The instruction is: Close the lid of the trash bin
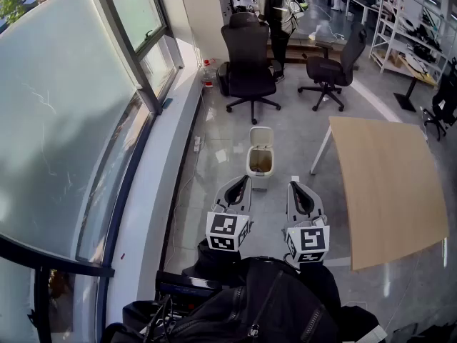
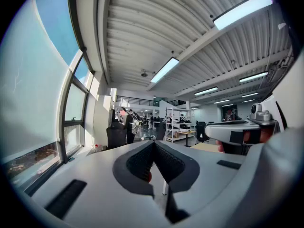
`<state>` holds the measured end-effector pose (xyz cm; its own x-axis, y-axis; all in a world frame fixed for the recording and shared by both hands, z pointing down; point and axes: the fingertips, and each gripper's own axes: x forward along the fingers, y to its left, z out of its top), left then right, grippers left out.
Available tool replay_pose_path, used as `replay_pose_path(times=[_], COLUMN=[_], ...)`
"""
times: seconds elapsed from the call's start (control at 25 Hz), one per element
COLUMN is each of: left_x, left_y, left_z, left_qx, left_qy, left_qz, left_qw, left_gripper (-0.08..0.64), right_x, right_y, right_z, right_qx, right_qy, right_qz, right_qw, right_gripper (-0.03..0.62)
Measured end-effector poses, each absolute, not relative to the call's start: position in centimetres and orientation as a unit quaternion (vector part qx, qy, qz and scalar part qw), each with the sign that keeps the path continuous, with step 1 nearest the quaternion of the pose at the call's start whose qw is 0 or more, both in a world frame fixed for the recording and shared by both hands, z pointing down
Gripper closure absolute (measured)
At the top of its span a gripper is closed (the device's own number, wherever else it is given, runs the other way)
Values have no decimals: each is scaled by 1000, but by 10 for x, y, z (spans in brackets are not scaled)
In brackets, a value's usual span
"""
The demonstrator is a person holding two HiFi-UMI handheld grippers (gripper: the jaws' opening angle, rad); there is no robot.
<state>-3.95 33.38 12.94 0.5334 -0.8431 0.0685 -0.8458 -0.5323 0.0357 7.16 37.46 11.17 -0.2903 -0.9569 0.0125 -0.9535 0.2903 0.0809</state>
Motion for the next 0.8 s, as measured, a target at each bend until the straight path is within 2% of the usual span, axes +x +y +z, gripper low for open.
replay_pose_path(times=[0.8], left_x=[-11], left_y=[344], left_z=[144], left_qx=[877], left_qy=[-478], left_qz=[33], left_qw=[43], left_gripper=[558], right_x=[97], right_y=[386], right_z=[128], right_qx=[597], right_qy=[-802], right_qz=[-1], right_qw=[28], right_gripper=[588])
